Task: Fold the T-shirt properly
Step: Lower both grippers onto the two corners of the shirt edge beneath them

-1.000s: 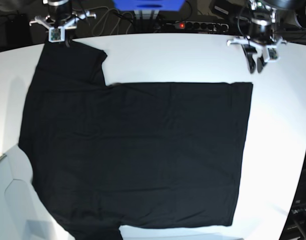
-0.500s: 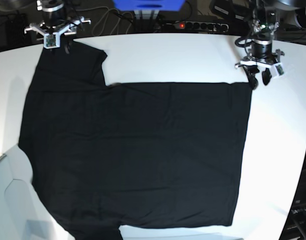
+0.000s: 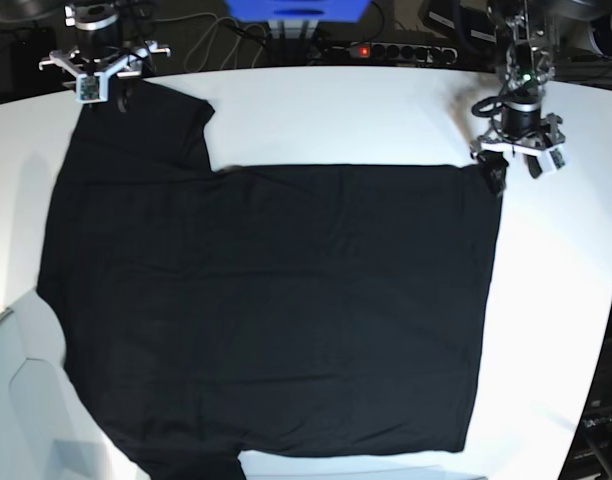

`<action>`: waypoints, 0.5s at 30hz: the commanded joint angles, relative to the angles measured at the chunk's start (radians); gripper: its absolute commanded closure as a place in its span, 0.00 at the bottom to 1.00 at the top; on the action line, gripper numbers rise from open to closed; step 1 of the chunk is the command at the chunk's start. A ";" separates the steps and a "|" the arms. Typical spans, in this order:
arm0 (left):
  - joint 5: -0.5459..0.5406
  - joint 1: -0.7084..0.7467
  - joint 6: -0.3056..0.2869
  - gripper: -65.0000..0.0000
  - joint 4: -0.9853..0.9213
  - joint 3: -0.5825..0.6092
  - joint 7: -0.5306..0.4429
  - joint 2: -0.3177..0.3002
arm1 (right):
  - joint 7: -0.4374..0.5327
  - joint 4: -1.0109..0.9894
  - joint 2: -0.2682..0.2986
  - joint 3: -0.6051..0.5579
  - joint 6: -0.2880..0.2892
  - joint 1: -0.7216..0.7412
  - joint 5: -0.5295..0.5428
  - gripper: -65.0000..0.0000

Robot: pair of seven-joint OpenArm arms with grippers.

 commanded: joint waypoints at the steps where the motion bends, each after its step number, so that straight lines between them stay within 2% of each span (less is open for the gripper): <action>1: -0.001 -0.013 -0.004 0.25 0.011 -0.005 -0.003 -0.011 | 0.012 0.014 0.003 0.003 0.014 0.003 0.001 0.57; 3: -0.001 -0.024 -0.004 0.25 0.009 -0.005 0.036 -0.008 | -0.021 0.014 0.003 0.004 0.014 0.015 0.001 0.57; 9: -0.001 -0.025 -0.004 0.25 0.016 0.045 0.043 -0.014 | -0.029 0.014 0.003 0.003 0.014 0.015 0.001 0.57; 15: 0.001 -0.024 -0.004 0.37 0.009 0.070 0.042 -0.008 | -0.029 0.014 0.005 0.003 0.014 0.015 0.001 0.57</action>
